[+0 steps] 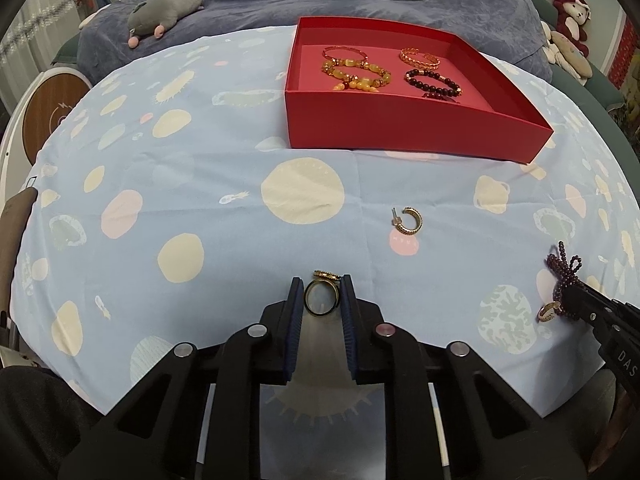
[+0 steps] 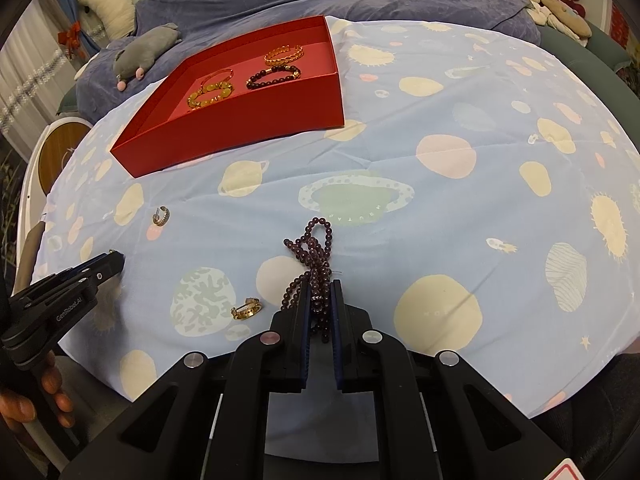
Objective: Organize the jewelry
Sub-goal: 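Grasp the long dark red bead strand with the right tool while the left grasps the gold ring, then lift the bead strand and gold ring and carry them into the red box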
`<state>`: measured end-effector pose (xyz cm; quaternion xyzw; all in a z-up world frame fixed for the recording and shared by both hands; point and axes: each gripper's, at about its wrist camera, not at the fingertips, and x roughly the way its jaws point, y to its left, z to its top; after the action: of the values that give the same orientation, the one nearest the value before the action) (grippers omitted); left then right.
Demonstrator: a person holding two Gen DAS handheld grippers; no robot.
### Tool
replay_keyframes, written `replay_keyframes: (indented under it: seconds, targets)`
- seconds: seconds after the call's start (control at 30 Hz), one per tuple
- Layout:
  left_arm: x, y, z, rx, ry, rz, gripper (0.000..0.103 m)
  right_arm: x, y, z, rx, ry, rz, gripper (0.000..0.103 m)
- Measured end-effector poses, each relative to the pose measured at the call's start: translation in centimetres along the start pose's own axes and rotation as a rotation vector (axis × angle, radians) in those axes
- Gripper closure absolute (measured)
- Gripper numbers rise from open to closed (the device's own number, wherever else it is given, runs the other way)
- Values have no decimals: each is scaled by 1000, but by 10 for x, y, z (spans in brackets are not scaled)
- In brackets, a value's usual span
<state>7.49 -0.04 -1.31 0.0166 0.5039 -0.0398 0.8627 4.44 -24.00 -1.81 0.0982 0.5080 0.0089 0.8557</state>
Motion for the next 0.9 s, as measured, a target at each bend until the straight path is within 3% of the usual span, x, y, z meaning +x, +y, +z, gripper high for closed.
replay_keyframes:
  seconds: [0.07, 0.63, 0.9]
  targets:
    - [-2, 2, 0, -9, -6, -9, 101, -1, -1, 0, 2, -4, 1, 95]
    - [-12, 33, -5, -135, -9, -120, 101, -6, 0, 0, 14, -20, 15, 95]
    - [-21, 33, -3, -138, -26, -148, 101, -13, 1, 3, 11, -37, 33, 95]
